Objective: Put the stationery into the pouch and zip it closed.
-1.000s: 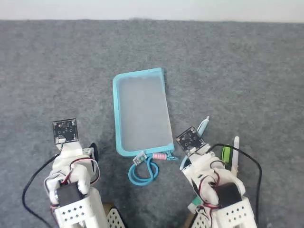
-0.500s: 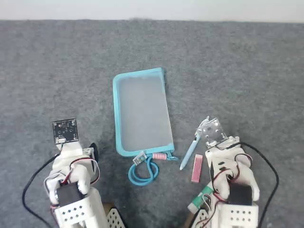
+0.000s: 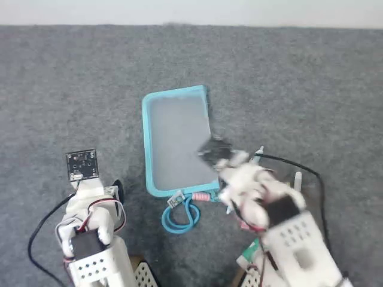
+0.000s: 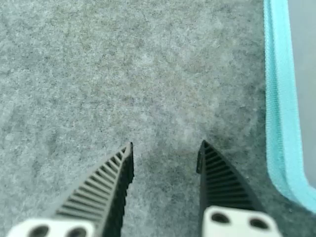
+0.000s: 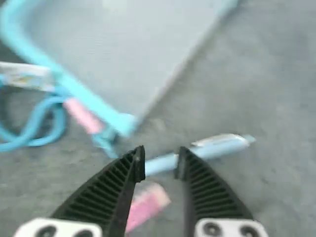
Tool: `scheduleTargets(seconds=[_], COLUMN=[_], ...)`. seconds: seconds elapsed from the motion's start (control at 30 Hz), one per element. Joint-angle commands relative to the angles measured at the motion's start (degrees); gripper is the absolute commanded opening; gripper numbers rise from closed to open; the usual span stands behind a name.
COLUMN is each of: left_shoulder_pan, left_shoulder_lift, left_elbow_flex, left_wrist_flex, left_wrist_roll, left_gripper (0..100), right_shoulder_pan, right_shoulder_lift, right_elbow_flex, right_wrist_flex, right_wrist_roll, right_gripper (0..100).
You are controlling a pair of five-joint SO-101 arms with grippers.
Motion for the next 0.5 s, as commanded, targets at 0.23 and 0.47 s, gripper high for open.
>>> scheduleTargets(seconds=[0.23, 0.47], left_shoulder_pan=[-0.18, -0.18], left_shoulder_lift=[-1.14, -1.14], left_elbow_flex=[-0.4, -0.4], left_wrist_flex=[0.26, 0.26], left_wrist_roll=[0.53, 0.53], left_gripper=[20, 20], right_shoulder_pan=[-6.55, -5.14], right_shoulder_lift=[32.22, 43.12], right_elbow_flex=[-6.77, -15.3], right_wrist_flex=[-18.77, -20.62], right_wrist_roll=[-3.96, -5.71], right_gripper=[13.3, 13.3])
